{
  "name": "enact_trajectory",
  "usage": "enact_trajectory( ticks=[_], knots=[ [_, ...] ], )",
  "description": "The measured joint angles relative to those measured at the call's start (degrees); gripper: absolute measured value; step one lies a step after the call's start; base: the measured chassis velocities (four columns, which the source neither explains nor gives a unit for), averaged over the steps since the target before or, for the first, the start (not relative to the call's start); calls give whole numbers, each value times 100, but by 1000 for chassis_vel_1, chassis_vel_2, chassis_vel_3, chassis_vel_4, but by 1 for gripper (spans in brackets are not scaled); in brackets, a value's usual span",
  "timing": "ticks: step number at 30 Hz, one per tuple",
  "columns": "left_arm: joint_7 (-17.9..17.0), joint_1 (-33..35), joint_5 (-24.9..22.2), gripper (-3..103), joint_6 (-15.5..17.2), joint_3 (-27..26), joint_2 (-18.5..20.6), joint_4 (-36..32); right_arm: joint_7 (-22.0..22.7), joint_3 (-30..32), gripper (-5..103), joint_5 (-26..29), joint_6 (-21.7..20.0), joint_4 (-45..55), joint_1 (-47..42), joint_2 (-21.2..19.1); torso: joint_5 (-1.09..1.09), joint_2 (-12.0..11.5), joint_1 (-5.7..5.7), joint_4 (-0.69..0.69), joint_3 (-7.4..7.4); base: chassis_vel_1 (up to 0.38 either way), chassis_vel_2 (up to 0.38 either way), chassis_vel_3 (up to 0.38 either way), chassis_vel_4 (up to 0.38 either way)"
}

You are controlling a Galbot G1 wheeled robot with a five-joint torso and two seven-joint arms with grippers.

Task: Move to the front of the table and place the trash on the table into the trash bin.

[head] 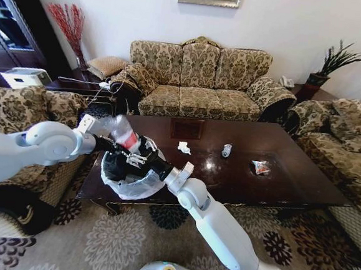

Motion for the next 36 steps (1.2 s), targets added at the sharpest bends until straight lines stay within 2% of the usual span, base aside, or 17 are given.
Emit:
enact_trajectory(
  ticks=[3, 7, 10, 12, 13, 14, 16, 20, 26, 29, 31, 34, 36],
  knots=[
    [-55, -2, 3, 0, 0, 3, -75, -12, 0, 18, 99, 3, 12, 48, -33, -10, 0, 0, 0, 1, 0, 0, 0, 0, 0],
    [-92, -5, 16, 0, 1, 11, -133, -8, 125, 89, 100, 17, 18, 177, -119, -17, 0, 0, 0, 0, 0, 0, 0, 0, 0],
    [-301, -4, 66, 0, 28, 34, -336, 18, 789, 327, 100, -73, -29, 305, -307, -80, 2, 0, 0, 0, 0, 0, 0, 0, 0],
    [-347, -9, 91, 0, 60, 45, -497, 16, 1376, 522, 100, -98, -240, 266, -456, -224, -1, 0, 0, 2, 0, 0, 0, 0, 0],
    [-347, -9, 91, 0, 60, 45, -497, 16, 1376, 522, 100, -98, -240, 266, -456, -224, -1, 0, 0, 2, 0, 0, 0, 0, 0],
    [-348, -13, 101, 0, 65, 46, -540, 16, 1563, 578, 100, -60, -316, 236, -503, -274, -2, 0, 0, 1, 0, 0, 0, 0, 0],
    [-359, -33, 171, 0, 70, 46, -713, -1, 2139, 829, 100, 210, -666, -6, -613, -451, 0, 0, 0, 0, 0, 0, 0, 0, 0],
    [-357, -31, 254, 0, 68, 61, -861, -105, 2373, 1011, 100, 302, -731, -491, -596, -528, 2, 0, 0, -1, 0, 0, 0, 0, 0],
    [-362, -27, 302, 0, 68, 75, -1001, -228, 2379, 1058, 100, 285, -729, -1043, -440, -426, -1, 0, 0, 0, 0, 0, 0, 0, 0],
    [-366, -32, 310, 0, 74, 69, -1102, -313, 2582, 1079, 100, 187, -718, -1681, -203, -63, -2, 0, 0, 0, 0, -28, -27, 37, 36],
    [-366, -35, 310, 0, 75, 65, -1116, -326, 2621, 1087, 100, 179, -709, -1822, -147, 27, -2, 0, 0, 0, 0, -51, -48, 62, 53],
    [-377, -40, 311, 0, 75, 58, -1177, -434, 2694, 1186, 100, -30, -560, -2703, 173, 499, 3, 0, 0, 0, 0, -49, -37, 55, 40],
    [-377, -40, 311, 0, 75, 58, -1177, -434, 2694, 1186, 100, -30, -560, -2703, 173, 499, 3, 0, 0, 0, 0, -41, -31, 55, 34]
  ],
)
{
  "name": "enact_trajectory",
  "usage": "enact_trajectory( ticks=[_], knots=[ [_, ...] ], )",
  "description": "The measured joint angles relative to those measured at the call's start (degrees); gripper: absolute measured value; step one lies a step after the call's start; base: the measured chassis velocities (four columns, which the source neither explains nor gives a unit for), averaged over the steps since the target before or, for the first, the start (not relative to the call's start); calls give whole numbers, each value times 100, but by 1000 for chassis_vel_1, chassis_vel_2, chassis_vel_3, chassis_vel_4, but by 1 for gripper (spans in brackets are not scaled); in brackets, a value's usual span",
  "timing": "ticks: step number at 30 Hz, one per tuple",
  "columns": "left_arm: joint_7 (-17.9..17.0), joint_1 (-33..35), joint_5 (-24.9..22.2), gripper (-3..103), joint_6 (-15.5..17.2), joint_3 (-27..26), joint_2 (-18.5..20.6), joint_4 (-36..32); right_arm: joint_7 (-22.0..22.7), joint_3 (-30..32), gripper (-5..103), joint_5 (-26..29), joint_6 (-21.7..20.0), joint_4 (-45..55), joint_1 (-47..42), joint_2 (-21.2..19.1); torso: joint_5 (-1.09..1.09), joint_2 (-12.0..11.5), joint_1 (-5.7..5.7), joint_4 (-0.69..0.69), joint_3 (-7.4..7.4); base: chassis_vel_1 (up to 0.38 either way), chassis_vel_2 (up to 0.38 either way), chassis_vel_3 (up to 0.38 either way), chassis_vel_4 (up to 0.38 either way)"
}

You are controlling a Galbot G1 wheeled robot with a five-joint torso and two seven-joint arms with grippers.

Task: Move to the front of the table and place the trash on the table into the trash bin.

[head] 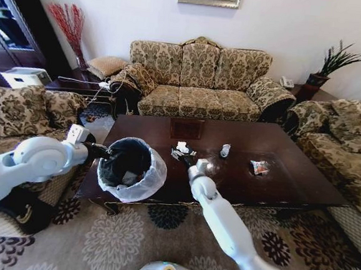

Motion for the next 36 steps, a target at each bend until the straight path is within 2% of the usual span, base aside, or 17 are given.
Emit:
enact_trajectory(
  ticks=[2, 3, 5, 7, 9, 16, 19, 24, 28, 36],
  knots=[
    [-11, 4, 0, 0, 6, 0, -31, -101, 9, 161, 100, -282, 124, -619, 220, 335, -2, 0, 0, 0, 0, 0, 0, 0, 0],
    [-11, 4, 0, 0, 6, 0, -31, -101, 9, 161, 100, -282, 124, -619, 220, 335, -2, 0, 0, 0, 0, 0, 0, 0, 0],
    [-21, 5, -8, 0, 20, -1, -86, -261, -146, 380, 100, -654, 239, -1576, 589, 706, -5, 0, 1, 2, 0, 0, 0, 0, 0],
    [-23, 5, -9, 0, 20, -2, -92, -272, -188, 383, 100, -670, 233, -1680, 627, 723, -5, 0, 0, 1, 0, 0, 0, 0, 0],
    [-24, 3, -11, 0, 20, -2, -119, -289, -217, 454, 100, -732, 337, -2195, 774, 852, -2, 0, 0, 1, 0, 0, 0, 0, 0],
    [-5, -5, 50, 0, 4, 2, -164, -172, -311, 465, 100, -742, 473, -2649, 850, 865, -3, 0, -1, 0, 0, 0, 0, 0, 0],
    [31, 0, 96, 0, -8, 18, -162, -146, -449, 360, 100, -529, 872, -2821, 848, 907, -3, 0, -2, 0, -1, -83, 65, 73, -57],
    [38, 8, 102, 0, -17, 42, -153, -210, -447, 343, 100, -670, 924, -3005, 874, 1017, -2, -1, 3, 0, 1, -90, 62, 97, -48],
    [37, 4, 81, 0, -19, 31, -150, -257, -138, 357, 100, -865, 888, -3517, 1126, 1042, -3, -1, 2, -2, 1, -28, 17, 27, -14],
    [27, -6, 61, 0, -19, 11, -207, -327, -167, 410, 100, -949, 860, -4211, 1589, 1042, -4, 0, -3, 1, -1, 0, 0, 0, 0]
  ],
)
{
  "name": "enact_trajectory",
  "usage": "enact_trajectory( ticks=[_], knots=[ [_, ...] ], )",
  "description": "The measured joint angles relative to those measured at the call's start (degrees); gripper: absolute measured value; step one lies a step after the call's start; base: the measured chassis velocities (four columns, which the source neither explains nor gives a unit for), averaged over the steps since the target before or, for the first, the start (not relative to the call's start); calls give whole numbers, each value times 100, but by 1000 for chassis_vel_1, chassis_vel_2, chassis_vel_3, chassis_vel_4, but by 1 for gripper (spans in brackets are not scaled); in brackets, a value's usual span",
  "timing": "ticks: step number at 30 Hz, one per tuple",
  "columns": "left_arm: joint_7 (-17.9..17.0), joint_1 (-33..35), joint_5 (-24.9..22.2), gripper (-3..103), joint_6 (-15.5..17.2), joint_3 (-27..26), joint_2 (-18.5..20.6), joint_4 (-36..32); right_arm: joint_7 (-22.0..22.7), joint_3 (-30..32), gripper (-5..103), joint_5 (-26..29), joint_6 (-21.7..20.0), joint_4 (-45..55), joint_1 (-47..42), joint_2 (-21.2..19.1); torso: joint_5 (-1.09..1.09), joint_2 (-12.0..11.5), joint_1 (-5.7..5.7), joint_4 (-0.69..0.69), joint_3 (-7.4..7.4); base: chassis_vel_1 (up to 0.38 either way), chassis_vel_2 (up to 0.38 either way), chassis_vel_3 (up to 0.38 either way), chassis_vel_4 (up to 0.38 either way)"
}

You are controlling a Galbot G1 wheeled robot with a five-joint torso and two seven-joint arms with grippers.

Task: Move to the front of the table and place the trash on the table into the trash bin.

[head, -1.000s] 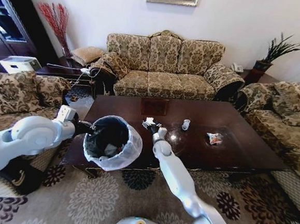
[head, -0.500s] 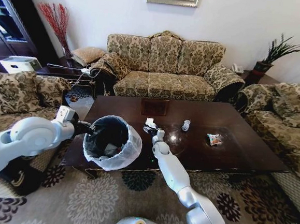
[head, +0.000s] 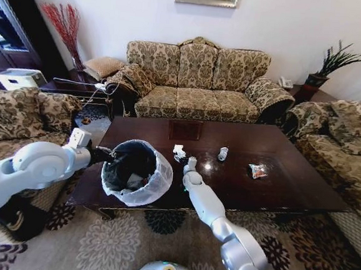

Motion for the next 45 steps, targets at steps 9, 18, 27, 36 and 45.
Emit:
enact_trajectory(
  ticks=[9, 18, 27, 36, 45],
  knots=[
    [29, 7, -1, 0, -56, 40, 74, 30, -523, 12, 93, -40, -324, -533, 379, -5, 3, 0, 2, -2, 1, 0, 0, 0, 0],
    [71, 12, 11, 0, -75, 55, 93, 92, -828, -68, 61, -117, -590, -270, 247, -7, 1, 0, 2, -1, 1, 0, 0, 0, 0],
    [86, 30, 29, 0, -87, 83, 91, 114, -899, -89, 27, -112, -605, -287, 246, -8, 1, 0, 2, -1, 1, 0, 0, 0, 0],
    [96, 25, 31, 0, -97, 76, 137, 121, -887, -84, 1, -92, -609, -110, 135, -9, 1, 0, 2, -1, 1, 0, 0, 0, 0],
    [110, 19, 33, 0, -61, 58, 148, 306, -911, -73, 0, -144, -325, 2056, -641, -132, 3, 0, 2, 0, 1, 0, 0, 0, 0]
  ],
)
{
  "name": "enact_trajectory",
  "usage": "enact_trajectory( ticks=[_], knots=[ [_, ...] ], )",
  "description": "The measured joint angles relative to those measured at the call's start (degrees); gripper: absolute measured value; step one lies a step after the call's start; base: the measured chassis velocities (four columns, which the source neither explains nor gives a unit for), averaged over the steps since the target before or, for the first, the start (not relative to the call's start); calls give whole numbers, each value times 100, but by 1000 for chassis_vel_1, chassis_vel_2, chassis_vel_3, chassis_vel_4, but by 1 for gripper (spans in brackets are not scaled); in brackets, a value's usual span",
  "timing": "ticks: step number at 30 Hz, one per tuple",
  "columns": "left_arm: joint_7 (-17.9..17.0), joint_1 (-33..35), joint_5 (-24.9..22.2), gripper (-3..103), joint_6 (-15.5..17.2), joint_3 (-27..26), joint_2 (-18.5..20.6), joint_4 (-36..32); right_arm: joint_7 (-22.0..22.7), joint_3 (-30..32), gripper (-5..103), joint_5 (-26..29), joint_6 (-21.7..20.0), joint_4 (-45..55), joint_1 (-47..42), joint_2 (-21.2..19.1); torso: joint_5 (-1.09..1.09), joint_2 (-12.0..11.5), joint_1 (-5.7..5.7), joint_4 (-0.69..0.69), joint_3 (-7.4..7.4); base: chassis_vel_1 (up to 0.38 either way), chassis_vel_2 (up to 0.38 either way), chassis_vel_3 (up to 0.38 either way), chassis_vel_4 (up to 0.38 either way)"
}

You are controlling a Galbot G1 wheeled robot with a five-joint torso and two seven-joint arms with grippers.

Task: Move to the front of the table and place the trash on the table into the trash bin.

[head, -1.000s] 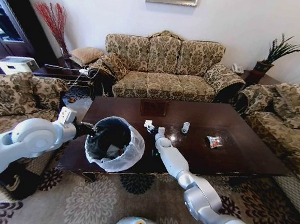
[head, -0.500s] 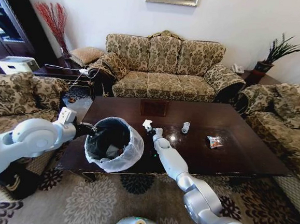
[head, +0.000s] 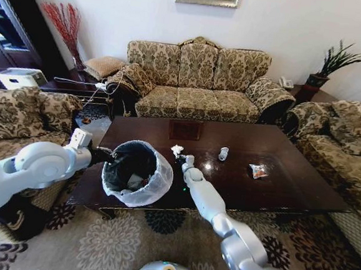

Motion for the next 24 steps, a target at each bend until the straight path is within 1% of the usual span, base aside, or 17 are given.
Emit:
enact_trajectory(
  ticks=[2, 4, 5, 6, 8, 9, 11, 12, 14, 15, 17, 18, 19, 21, 24],
  knots=[
    [3, 6, -4, 0, 21, 0, -4, 102, 0, 0, 0, -138, 142, 925, -206, -118, -2, 0, 0, 0, 0, 0, 0, 0, 0],
    [19, 30, -15, 0, 36, 2, 93, 364, -10, -15, 0, -174, 97, 2249, -439, -345, -3, 1, -1, -1, 0, 0, 0, 0, 0],
    [19, 30, -15, 0, 36, 2, 93, 364, -10, -15, 0, -174, 97, 2249, -439, -345, -3, 1, -1, -1, 0, 0, 0, 0, 0],
    [30, 33, -11, 0, 37, 3, 140, 454, -10, -22, 0, -150, 55, 2557, -483, -403, -3, 1, -1, 0, 0, 0, 0, 0, 0],
    [69, 34, -8, 0, 37, 3, 253, 714, -17, -110, 0, 88, -121, 3579, -606, -594, -1, 1, 0, -2, 0, 0, 0, 0, 0],
    [69, 34, -8, 0, 37, 3, 253, 714, -17, -110, 0, 88, -121, 3579, -606, -594, -1, 1, 0, -2, 0, 0, 0, 0, 0],
    [67, 31, -11, 0, 37, 1, 292, 874, -119, -249, 0, 347, -198, 4258, -675, -730, -2, 1, 0, -2, 0, 0, 0, 0, 0],
    [67, 31, -11, 0, 37, 1, 292, 874, -119, -249, 0, 347, -198, 4258, -675, -730, -2, 1, 0, -2, 0, 0, 0, 0, 0],
    [59, 33, -19, 0, 29, 1, 400, 1046, -279, -597, 0, 871, -369, 5188, -880, -1052, -3, 1, 0, -1, -1, 0, 0, 0, 0],
    [59, 33, -19, 0, 29, 1, 400, 1046, -279, -597, 0, 871, -369, 5188, -880, -1052, -3, 1, 0, -1, -1, 0, 0, 0, 0],
    [55, 37, -19, 0, 22, 5, 445, 1118, -405, -841, 0, 986, -392, 5563, -1057, -1276, -2, 1, -1, 0, -1, 0, 0, 0, 0],
    [55, 42, -20, 0, 9, 11, 457, 1157, -645, -1006, 0, 951, -345, 5775, -1284, -1506, -1, 1, -1, 0, -1, 0, 0, 0, 0],
    [55, 42, -20, 0, 9, 11, 457, 1157, -645, -1006, 0, 951, -345, 5775, -1284, -1506, -1, 1, -1, 0, -1, 0, 0, 0, 0],
    [53, 50, -20, 0, -6, 18, 461, 1170, -1032, -1164, 0, 875, -333, 5965, -1669, -1844, -2, 1, -1, -2, -1, 0, 0, 0, 0],
    [54, 57, -20, 0, -15, 25, 454, 1142, -1181, -1271, 0, 775, -294, 5958, -1901, -2012, -1, 1, -1, -2, 0, 0, 0, 0, 0]
  ],
)
